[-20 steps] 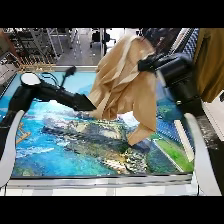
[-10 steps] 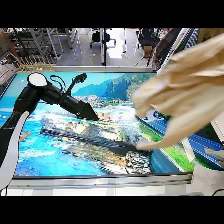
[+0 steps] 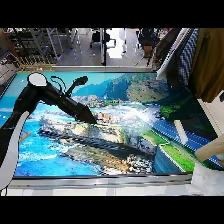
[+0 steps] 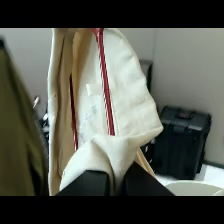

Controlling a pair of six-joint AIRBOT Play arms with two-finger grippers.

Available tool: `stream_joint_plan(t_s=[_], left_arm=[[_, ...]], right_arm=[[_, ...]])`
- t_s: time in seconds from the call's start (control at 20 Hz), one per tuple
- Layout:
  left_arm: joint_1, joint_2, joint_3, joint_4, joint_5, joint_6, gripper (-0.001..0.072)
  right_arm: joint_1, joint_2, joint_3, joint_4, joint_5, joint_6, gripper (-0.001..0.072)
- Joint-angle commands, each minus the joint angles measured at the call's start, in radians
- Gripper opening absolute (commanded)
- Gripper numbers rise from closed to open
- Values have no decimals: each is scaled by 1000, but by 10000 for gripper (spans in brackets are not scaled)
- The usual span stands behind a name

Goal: Fold the clothes and pants, and hang the long-sleeved shirts on hangers.

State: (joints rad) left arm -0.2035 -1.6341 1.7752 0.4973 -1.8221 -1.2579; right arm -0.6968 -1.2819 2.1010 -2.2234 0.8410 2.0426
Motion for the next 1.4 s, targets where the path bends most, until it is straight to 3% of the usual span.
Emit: stream_joint_plan(t_s=[0.0, 0.35, 0.6, 0.85, 0.9, 1.0, 1.05, 1.2, 1.3, 1.35], left_arm=[[0, 0, 0, 0, -27, -26, 405], [-1, 0, 0, 0, -27, -90, 405], [-1, 0, 0, 0, -27, -89, 404], [-1, 0, 0, 0, -27, -89, 405], [-1, 0, 0, 0, -27, -89, 405], [-1, 0, 0, 0, -27, -89, 405], [-1, 0, 0, 0, -27, -89, 405], [7, 0, 0, 22, -27, -89, 403], [29, 6, 0, 140, -27, -102, 260], [47, 15, 1, 229, -27, -152, 237]], right_arm=[[-188, -24, 1, -5, -185, 86, 28], [-375, -54, -10, 1, -170, 91, 28], [-375, -57, -47, 1, -6, 71, 28], [-375, -47, -48, 115, 50, -85, 33], [-375, -35, -48, 162, 56, -99, 116], [-375, -9, -48, 247, 60, -101, 466], [-374, 7, -48, 284, 59, -101, 538], [-374, 84, -48, 439, 54, -182, 541], [-353, 144, -48, 615, 56, -306, 562], [-319, 170, -48, 709, 76, -391, 657]])
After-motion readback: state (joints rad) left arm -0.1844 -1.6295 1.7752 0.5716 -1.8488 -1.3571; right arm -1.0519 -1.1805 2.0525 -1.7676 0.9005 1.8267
